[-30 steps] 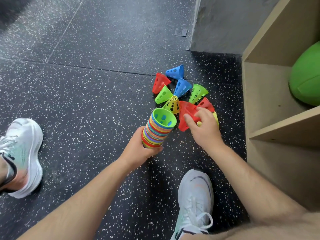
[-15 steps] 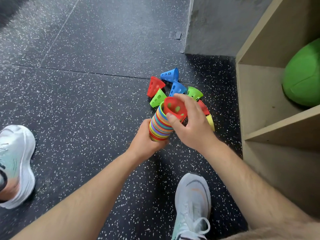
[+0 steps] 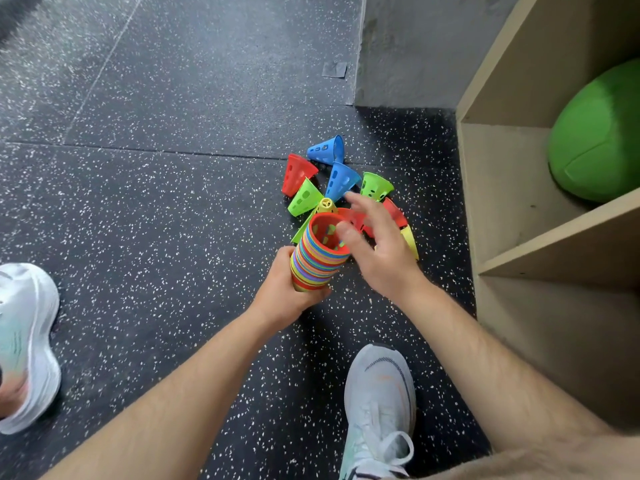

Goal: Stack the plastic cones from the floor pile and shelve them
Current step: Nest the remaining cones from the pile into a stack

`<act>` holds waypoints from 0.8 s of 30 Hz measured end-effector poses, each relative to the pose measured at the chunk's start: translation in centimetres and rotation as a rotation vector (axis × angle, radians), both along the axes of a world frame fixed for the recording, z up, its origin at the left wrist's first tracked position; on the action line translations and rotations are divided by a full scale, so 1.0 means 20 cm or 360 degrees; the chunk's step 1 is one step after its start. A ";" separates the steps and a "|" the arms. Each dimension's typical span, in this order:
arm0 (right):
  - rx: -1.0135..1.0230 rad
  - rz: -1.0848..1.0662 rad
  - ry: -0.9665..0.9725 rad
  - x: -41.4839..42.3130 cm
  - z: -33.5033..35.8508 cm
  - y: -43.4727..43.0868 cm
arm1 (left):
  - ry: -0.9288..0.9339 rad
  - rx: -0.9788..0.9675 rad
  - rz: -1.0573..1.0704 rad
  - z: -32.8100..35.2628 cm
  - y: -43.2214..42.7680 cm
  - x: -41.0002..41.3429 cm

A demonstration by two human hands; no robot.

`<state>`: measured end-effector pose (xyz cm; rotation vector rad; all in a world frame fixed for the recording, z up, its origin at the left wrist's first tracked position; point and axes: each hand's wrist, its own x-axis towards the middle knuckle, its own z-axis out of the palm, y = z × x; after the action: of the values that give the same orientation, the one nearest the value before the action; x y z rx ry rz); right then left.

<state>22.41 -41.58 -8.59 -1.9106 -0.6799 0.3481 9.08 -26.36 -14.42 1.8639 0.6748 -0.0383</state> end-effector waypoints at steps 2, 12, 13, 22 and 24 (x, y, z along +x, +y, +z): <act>0.0030 -0.0461 -0.0025 0.05 -0.06 -0.04 | 0.0004 0.0011 -0.0005 -0.01 0.00 -0.01; -0.0854 -0.0628 0.0316 0.19 -0.33 -0.29 | -0.0015 0.0011 -0.0079 -0.02 -0.02 0.00; -0.0834 -0.0628 0.0270 0.18 -0.34 -0.29 | -0.0012 0.0017 -0.0082 -0.02 -0.02 0.00; -0.0548 -0.0726 0.0160 0.17 -0.36 -0.31 | -0.0034 -0.0004 -0.0090 -0.03 -0.01 -0.01; -0.0438 -0.0749 0.0116 0.18 -0.33 -0.30 | -0.0049 -0.0016 -0.0071 -0.03 -0.01 0.00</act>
<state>26.08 -47.57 -15.14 -2.2341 -0.1230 0.2159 9.06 -26.60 -15.10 1.8665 0.6108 -0.0419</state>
